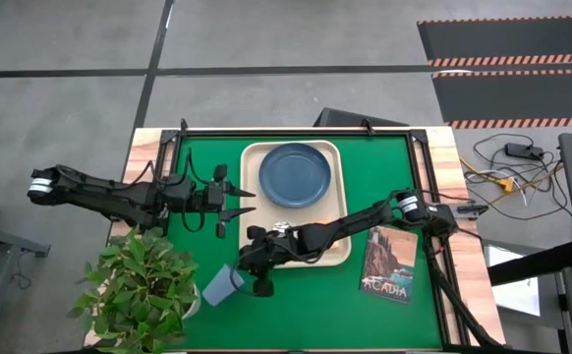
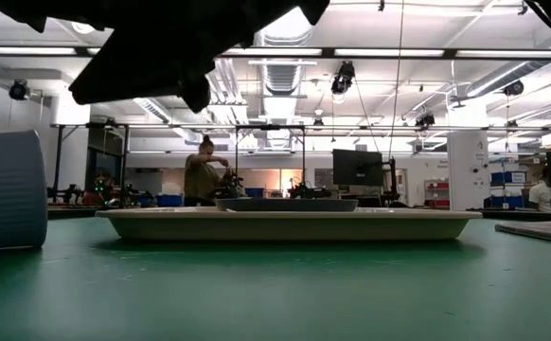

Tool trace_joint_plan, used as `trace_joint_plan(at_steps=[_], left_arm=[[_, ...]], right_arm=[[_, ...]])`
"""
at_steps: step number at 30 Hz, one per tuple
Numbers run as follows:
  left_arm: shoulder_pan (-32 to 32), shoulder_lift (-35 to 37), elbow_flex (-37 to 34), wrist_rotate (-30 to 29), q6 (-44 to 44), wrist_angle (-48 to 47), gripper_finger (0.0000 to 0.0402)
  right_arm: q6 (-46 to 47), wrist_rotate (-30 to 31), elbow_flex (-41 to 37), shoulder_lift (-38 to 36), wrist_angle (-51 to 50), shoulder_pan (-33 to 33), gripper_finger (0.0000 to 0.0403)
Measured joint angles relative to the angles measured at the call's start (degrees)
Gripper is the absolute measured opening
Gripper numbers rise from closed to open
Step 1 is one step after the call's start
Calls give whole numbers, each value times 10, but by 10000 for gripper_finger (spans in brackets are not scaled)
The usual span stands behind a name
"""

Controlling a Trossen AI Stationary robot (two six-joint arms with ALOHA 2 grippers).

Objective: Pick and place plate/cup/fork/spoon on tray
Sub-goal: Put the blue cup on the white tray to the top left of the orange spoon

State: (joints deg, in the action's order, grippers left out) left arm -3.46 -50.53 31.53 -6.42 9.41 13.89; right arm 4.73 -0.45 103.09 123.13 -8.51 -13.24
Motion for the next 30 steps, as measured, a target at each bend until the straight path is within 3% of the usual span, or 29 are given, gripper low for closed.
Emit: trace_joint_plan(at_steps=[2,7,15,20,25,30], left_arm=[[0,0,0,0,0,0,136],[0,0,0,0,0,0,136],[0,0,0,0,0,0,136],[0,0,0,0,0,1,136],[0,0,0,0,0,1,136],[0,0,0,0,0,1,136]], right_arm=[[17,-9,-1,2,2,4,9],[62,-101,-2,3,12,15,44],[60,-70,-12,33,63,9,160],[81,-70,-12,62,124,11,203],[84,-79,-12,92,187,13,196],[75,-91,-12,100,230,14,132]])
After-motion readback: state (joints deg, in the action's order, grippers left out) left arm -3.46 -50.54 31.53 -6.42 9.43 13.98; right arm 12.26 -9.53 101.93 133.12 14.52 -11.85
